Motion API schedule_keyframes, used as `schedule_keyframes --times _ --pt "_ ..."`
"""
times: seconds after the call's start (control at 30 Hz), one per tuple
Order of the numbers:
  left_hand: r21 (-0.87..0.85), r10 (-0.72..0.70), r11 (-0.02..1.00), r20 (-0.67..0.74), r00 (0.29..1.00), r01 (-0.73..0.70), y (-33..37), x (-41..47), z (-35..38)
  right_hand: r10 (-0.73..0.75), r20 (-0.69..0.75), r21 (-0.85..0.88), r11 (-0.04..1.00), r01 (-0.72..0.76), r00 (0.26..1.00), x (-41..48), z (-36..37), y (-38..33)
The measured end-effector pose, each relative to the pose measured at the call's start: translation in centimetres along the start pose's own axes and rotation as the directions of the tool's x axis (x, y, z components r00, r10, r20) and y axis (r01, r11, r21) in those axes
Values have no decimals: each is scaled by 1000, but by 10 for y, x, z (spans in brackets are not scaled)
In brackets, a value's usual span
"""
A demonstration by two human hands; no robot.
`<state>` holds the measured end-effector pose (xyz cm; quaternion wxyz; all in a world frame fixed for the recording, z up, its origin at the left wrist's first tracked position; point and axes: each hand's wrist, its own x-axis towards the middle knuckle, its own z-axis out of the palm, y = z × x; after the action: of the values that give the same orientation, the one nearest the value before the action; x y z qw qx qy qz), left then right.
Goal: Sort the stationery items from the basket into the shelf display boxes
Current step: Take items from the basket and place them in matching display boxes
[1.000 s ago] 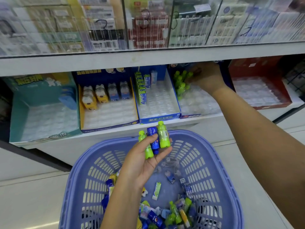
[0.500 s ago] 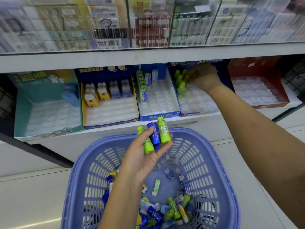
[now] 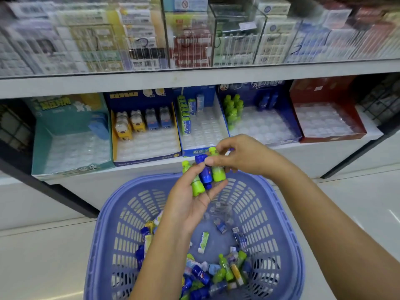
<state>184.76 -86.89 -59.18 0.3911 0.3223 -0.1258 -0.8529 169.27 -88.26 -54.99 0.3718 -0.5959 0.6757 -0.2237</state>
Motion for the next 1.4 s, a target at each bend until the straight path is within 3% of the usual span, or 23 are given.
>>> schedule_keyframes --times 0.07,0.13,0.2,0.23,0.33,0.37,0.43,0.57,0.7,0.83,0.97,1.07,1.13,1.2,1.23,1.27,1.33,1.4 --pt "24 2 1000 7 1000 -2 -5 0 2 -40 3 12 999 40 999 -4 2 7" --pt "16 -1 1000 -2 1000 1 -7 3 0 -57 -9 133 989 58 998 -2 -6 14" --pt "15 -5 1000 -14 1000 6 -7 7 -3 -55 -187 266 958 105 981 7 -22 24" --pt "17 -4 1000 -24 1000 4 -6 9 -5 -37 -329 298 944 141 943 15 -33 30" --pt "16 1 1000 -37 999 0 -3 15 -8 82 -665 311 934 175 742 47 -72 50" --pt "18 -4 1000 -35 999 5 -3 16 -9 95 -715 273 950 151 693 59 -83 56" --pt "26 -22 999 -33 999 23 -4 19 -9 74 -736 183 979 92 672 81 -93 65" --pt "45 -61 997 -38 997 63 -6 24 -12 31 -682 117 991 67 731 111 -91 81" --pt "57 -79 995 -42 996 81 -6 29 -17 0 -695 77 994 75 719 128 -87 92" --pt "70 -102 992 -45 994 105 -8 32 -18 -31 -661 -83 996 -33 750 140 -86 95" --pt "79 -112 990 -45 993 116 -10 32 -17 29 -657 -103 987 -127 754 145 -90 97" --pt "69 -117 991 -30 993 119 -9 28 -15 77 -556 -151 970 -192 827 141 -98 87" --pt "63 -114 991 -15 993 115 -8 25 -15 55 -582 -205 956 -212 811 128 -98 79" --pt "68 -102 992 -6 995 102 -6 22 -17 50 -665 -157 966 -204 745 105 -87 68" --pt "75 -93 993 -8 996 93 -5 21 -18 63 -662 -101 980 -173 747 91 -77 58" --pt "86 -83 993 -14 996 84 -5 20 -19 70 -594 -32 993 -111 802 75 -65 48" --pt "122 -58 991 -29 998 61 -5 19 -19 -2 -303 92 995 32 953 42 -36 22" --pt "197 -25 980 -19 1000 28 -6 16 -18 -118 19 138 984 114 993 14 -8 1"
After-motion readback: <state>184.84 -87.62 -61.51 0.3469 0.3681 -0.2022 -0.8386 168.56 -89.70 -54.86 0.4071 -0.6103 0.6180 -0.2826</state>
